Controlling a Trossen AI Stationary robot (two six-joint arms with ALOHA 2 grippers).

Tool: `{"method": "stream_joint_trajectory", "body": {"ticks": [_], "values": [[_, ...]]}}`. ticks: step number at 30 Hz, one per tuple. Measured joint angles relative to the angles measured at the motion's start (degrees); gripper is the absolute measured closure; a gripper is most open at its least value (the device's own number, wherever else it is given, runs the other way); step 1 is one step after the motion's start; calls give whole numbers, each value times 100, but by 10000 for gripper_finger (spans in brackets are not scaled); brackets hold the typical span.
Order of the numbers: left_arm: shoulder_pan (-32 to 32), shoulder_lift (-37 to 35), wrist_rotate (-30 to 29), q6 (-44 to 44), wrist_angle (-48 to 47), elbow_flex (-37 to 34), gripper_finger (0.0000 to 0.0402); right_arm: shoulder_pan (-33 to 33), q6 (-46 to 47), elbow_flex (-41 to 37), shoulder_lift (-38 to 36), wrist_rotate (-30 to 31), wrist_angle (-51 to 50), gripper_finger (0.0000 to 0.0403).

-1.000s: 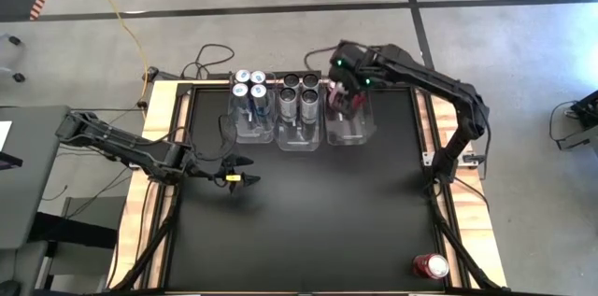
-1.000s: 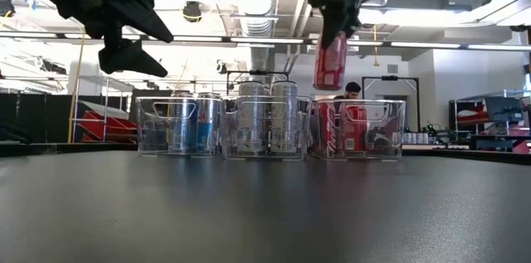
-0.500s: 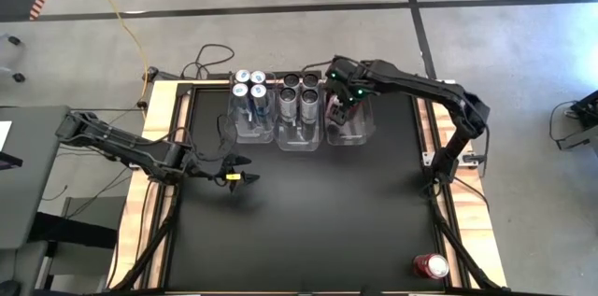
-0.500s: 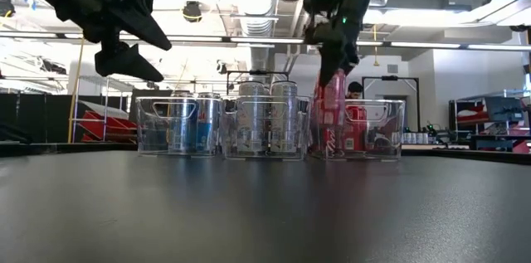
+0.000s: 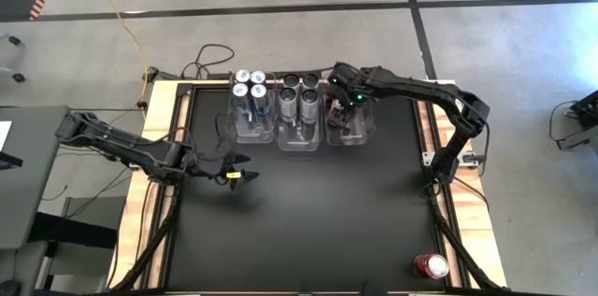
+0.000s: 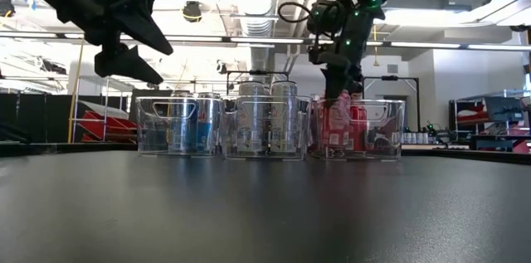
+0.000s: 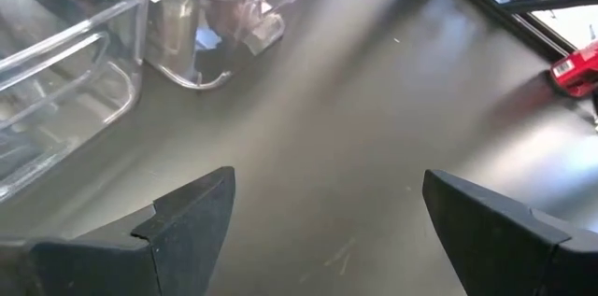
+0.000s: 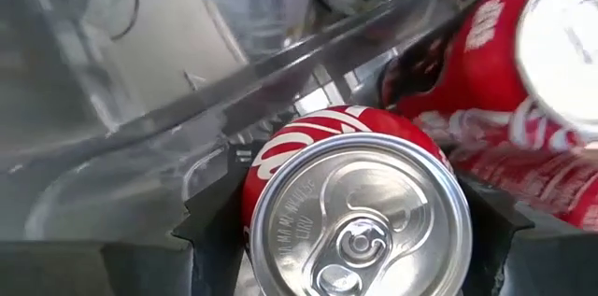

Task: Sort soda cans
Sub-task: Put the top red soda can into the right transparent bin

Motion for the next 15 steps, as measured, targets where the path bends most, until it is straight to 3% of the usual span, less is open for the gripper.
{"method": "stream_joint_trajectory", "body": {"ticks": [8,15], "values": [[201,0,204,-10,14,0,58,-167,-79,7,24,2,270,17],[223,0,227,-56,50,0,58,-229,-84,7,22,-27,265,44]]}}
